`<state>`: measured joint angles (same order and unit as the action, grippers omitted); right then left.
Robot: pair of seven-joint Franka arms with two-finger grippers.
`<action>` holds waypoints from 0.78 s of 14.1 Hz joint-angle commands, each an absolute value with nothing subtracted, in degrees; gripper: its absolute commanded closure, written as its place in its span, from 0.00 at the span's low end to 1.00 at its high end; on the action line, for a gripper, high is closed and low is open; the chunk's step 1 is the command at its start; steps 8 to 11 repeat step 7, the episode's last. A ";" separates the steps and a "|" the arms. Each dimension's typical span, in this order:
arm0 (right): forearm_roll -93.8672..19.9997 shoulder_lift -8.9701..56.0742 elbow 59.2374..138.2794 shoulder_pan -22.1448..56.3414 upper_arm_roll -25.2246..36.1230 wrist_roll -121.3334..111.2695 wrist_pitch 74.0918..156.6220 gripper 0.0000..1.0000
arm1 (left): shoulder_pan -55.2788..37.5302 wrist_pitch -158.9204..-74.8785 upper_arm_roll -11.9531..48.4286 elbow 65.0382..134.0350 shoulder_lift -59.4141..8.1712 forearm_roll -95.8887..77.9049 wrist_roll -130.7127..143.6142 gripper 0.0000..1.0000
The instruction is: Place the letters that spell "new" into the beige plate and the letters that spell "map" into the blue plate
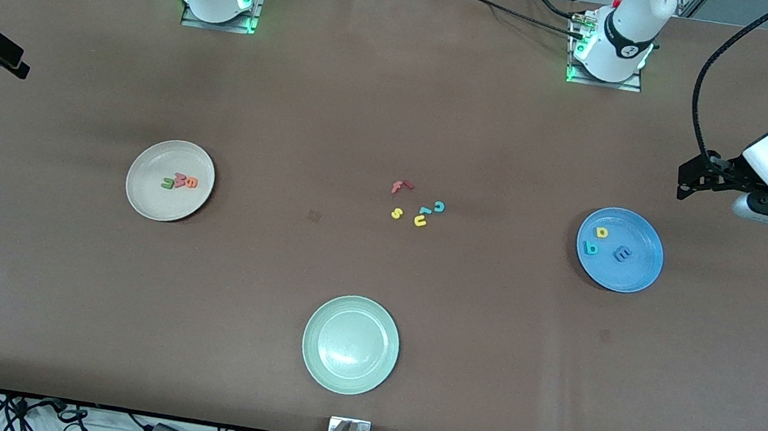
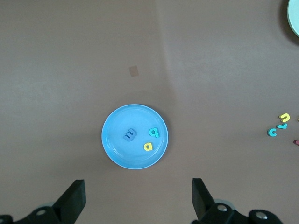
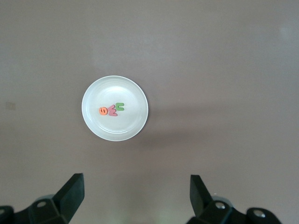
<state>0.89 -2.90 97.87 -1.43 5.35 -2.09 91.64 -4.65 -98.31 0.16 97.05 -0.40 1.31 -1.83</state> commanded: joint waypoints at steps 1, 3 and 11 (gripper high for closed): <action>1.76 -4.31 99.05 -0.97 5.71 -2.81 92.20 0.00 | -4.83 -96.86 -0.18 95.89 -0.35 0.53 -3.16 0.00; 1.76 -4.31 99.05 -1.05 5.71 -2.81 92.20 0.00 | -4.83 -96.50 -0.18 95.89 -0.35 0.53 -3.16 0.00; 1.76 -4.31 99.05 -1.05 5.71 -2.72 92.20 0.00 | -4.83 -96.50 -0.18 95.89 -0.35 0.53 -3.16 0.00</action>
